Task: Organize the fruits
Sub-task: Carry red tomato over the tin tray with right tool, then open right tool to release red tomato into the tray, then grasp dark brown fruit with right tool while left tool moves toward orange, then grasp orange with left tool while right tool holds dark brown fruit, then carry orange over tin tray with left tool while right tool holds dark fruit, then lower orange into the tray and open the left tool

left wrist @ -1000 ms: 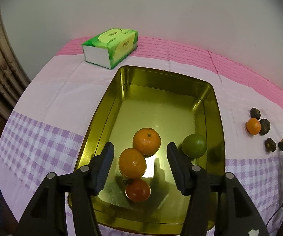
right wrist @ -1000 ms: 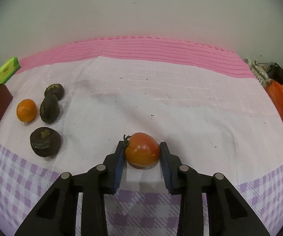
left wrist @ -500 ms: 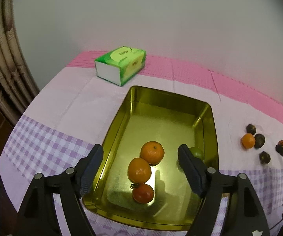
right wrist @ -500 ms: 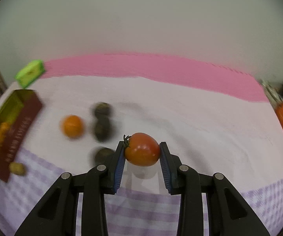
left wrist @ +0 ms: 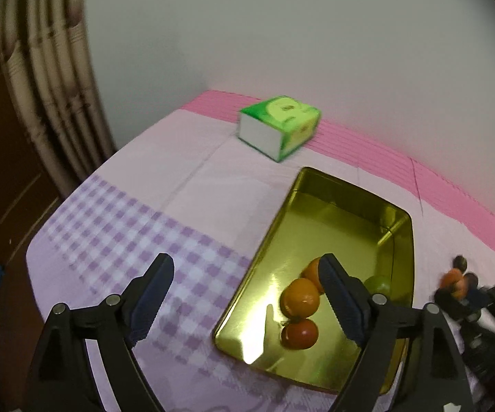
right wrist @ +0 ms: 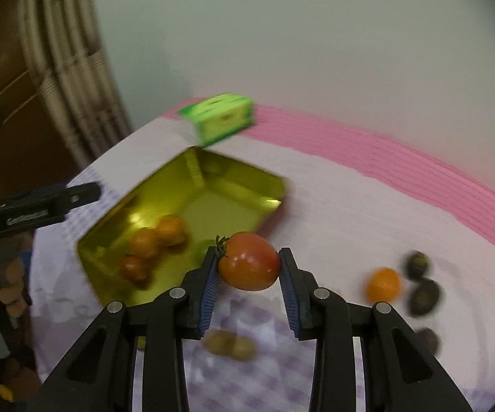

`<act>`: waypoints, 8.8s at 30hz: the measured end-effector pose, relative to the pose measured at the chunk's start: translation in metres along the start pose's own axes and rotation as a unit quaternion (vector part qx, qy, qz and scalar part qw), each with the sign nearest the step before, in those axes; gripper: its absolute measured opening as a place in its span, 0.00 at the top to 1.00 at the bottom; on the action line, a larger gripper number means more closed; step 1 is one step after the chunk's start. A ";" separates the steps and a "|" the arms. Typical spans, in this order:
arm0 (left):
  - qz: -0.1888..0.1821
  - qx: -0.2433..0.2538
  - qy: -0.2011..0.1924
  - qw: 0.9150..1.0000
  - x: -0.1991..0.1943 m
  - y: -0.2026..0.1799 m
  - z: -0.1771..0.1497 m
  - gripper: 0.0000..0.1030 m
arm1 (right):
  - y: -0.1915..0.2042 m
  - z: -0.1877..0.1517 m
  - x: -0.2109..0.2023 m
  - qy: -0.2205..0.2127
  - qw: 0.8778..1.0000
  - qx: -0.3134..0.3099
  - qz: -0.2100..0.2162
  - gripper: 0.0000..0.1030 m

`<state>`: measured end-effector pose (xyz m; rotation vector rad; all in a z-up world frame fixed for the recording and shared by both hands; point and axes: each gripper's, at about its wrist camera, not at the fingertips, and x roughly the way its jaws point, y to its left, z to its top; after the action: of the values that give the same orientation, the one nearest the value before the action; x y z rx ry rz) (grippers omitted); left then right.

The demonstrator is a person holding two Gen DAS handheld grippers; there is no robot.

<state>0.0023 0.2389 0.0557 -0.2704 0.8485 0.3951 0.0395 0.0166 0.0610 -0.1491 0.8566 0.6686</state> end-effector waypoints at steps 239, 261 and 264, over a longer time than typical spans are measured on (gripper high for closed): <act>-0.084 0.144 0.096 0.981 0.036 -0.085 -0.043 0.64 | -0.231 -0.128 -0.022 0.012 0.955 0.183 -0.235 0.62; -0.071 0.139 0.121 0.980 0.056 -0.080 -0.051 0.63 | -0.231 -0.128 -0.022 0.013 0.954 0.181 -0.237 0.62; -0.072 0.138 0.122 0.980 0.057 -0.079 -0.051 0.63 | -0.231 -0.128 -0.022 0.013 0.954 0.181 -0.238 0.62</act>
<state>0.0371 0.1615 -0.0141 -0.1229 1.1040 0.1063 0.0846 -0.2246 -0.0385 -0.0291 0.9115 0.0532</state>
